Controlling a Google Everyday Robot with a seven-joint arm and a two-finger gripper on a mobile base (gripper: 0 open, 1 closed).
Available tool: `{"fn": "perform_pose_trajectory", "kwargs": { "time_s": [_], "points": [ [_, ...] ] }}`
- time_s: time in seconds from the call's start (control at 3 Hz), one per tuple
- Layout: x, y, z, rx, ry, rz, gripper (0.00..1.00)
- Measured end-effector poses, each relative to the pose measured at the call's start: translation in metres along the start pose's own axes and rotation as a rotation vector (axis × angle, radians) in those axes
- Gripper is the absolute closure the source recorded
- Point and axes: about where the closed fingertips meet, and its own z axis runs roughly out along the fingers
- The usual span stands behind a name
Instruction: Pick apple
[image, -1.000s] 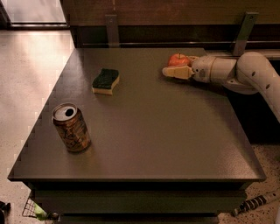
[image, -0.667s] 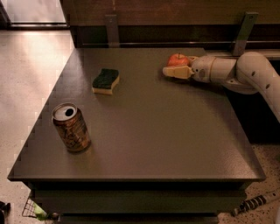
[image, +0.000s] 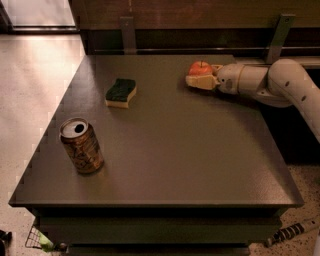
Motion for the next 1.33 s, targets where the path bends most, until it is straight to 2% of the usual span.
{"fn": "perform_pose_trajectory", "kwargs": {
  "time_s": [0.33, 0.67, 1.33],
  "points": [
    [0.000, 0.000, 0.001, -0.001, 0.000, 0.000, 1.00],
    [-0.030, 0.003, -0.007, 0.003, 0.006, -0.019, 1.00],
    [-0.104, 0.017, -0.043, 0.044, 0.001, -0.079, 1.00]
  ]
}}
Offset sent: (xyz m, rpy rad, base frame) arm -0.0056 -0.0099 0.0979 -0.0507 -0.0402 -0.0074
